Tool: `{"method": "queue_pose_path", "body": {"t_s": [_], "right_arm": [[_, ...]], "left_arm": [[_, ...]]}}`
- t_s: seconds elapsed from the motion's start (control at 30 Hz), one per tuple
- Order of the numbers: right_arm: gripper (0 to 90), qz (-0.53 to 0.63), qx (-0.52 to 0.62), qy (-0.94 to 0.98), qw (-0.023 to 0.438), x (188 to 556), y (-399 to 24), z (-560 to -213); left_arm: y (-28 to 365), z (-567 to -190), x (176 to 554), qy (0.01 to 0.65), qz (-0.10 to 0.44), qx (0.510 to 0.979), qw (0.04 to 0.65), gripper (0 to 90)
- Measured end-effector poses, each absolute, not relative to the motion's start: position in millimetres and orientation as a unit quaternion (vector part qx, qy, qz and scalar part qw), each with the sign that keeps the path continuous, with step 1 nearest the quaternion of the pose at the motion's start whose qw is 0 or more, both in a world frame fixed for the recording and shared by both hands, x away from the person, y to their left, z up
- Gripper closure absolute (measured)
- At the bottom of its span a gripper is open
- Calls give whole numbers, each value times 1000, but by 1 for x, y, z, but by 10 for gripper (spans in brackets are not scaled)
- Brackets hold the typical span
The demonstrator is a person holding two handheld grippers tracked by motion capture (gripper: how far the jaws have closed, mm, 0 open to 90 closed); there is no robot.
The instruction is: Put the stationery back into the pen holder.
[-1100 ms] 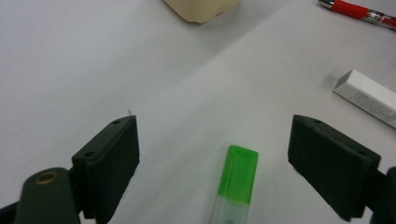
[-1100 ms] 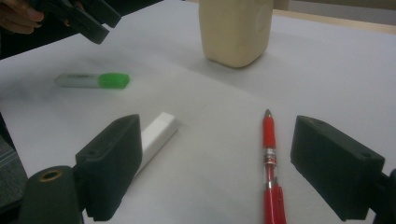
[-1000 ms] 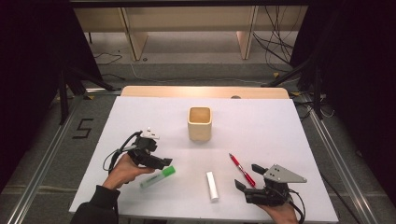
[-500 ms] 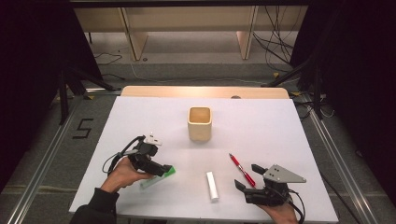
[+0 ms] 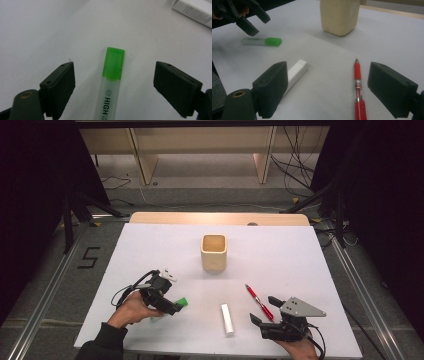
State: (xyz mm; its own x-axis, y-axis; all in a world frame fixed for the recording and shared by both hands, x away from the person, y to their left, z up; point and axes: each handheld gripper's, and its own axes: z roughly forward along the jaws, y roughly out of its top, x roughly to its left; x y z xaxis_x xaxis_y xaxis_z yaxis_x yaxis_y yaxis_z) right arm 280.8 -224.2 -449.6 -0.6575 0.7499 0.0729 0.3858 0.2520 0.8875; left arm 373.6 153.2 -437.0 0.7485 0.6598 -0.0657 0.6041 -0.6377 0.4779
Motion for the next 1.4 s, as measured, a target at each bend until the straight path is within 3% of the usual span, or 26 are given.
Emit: {"method": "queue_pose_path", "body": {"t_s": [0.37,0.67,1.4], "right_arm": [[173,488,368,769,187,281,-224,-450],[172,486,368,771,186,281,-223,-450],[173,483,365,774,184,281,-222,-451]], "left_arm": [[144,-449,372,339,40,919,199,240],[140,-453,372,329,37,925,187,439],[140,-463,382,326,38,932,156,546]]}}
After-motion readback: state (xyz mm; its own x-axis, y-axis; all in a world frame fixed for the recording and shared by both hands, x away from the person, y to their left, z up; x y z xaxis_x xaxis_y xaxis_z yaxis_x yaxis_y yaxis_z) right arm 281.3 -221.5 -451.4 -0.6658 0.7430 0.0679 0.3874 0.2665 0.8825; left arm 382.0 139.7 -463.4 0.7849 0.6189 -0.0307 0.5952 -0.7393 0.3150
